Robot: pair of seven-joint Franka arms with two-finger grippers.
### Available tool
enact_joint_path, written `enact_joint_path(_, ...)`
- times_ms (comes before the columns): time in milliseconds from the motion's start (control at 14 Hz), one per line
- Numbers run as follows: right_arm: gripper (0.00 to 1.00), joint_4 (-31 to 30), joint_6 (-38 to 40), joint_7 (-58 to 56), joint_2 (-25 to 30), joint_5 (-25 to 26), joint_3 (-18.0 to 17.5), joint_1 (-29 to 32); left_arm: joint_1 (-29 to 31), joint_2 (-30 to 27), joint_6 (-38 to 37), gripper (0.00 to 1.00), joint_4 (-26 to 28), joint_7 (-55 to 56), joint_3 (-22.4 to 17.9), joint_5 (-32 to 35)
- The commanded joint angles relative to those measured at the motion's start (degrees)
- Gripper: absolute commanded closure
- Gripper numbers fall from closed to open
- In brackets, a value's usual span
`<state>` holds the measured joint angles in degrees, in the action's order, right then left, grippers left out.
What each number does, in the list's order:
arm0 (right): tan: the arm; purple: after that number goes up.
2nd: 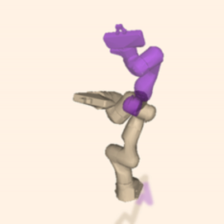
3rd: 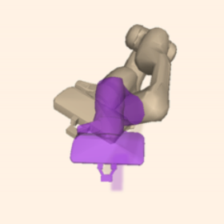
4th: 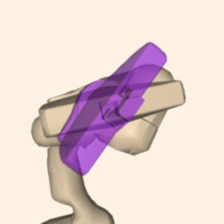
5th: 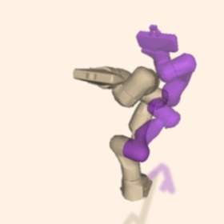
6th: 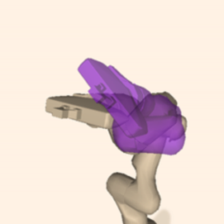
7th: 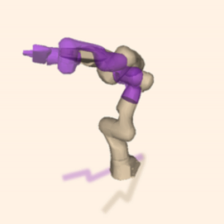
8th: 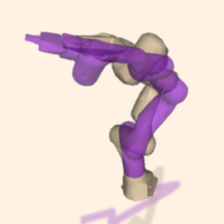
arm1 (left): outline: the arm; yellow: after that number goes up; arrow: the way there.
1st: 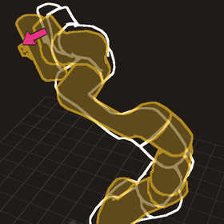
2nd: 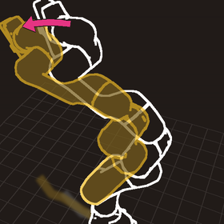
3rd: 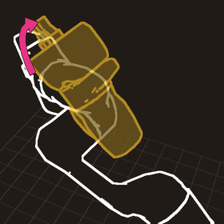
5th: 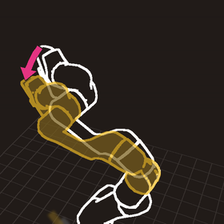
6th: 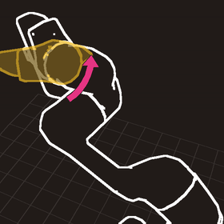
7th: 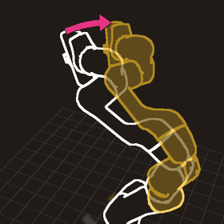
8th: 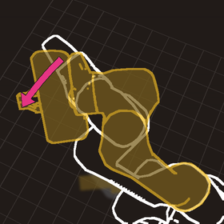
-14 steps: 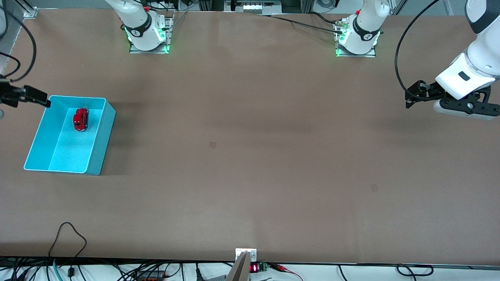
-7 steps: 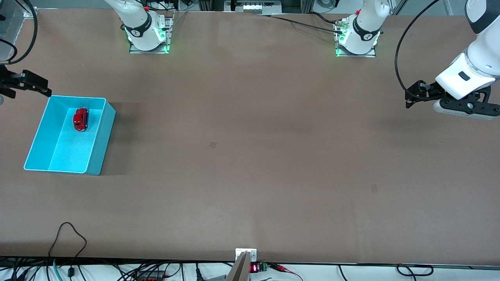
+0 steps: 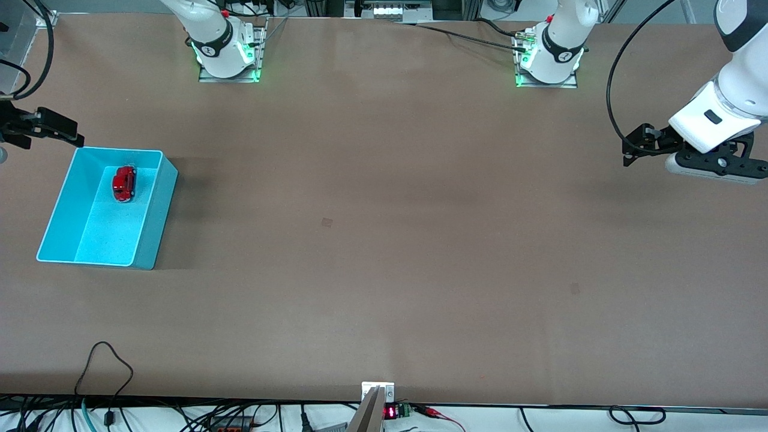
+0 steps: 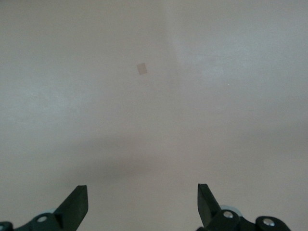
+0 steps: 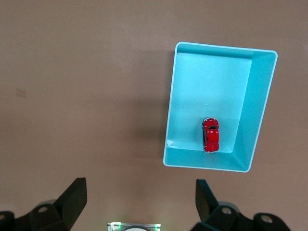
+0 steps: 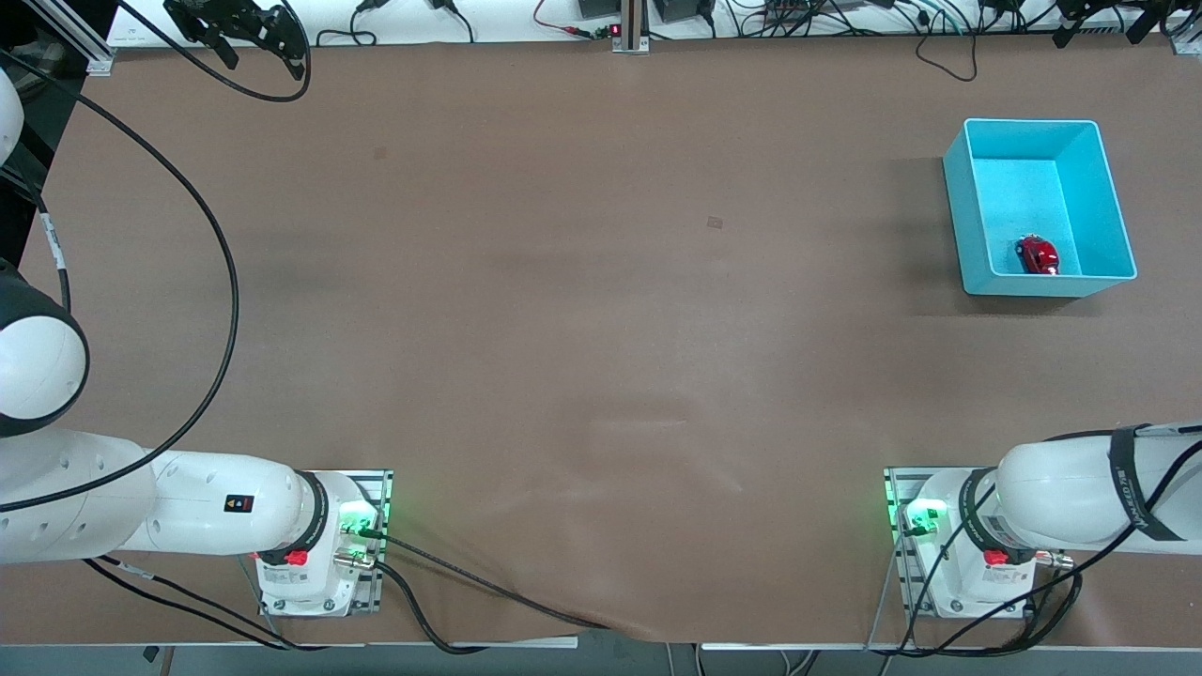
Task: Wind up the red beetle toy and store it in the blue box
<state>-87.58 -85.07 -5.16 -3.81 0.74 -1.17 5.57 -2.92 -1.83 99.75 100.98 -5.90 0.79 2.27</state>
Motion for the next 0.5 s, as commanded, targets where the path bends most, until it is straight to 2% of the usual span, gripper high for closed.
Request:
enact_joint_path(0, 0.0, 1.89, 2.09, 2.35, -0.06, -1.09, 0.2, -0.29, 0.2, 0.33, -1.14, 0.0, -1.14, 0.54, 0.18, 0.99)
enact_joint_path(429, 0.0, 1.98, 2.71, 2.44, 0.38, -1.09, 0.29, -0.29, 0.2, 0.33, -1.14, 0.0, -1.14, 0.54, 0.18, 0.99)
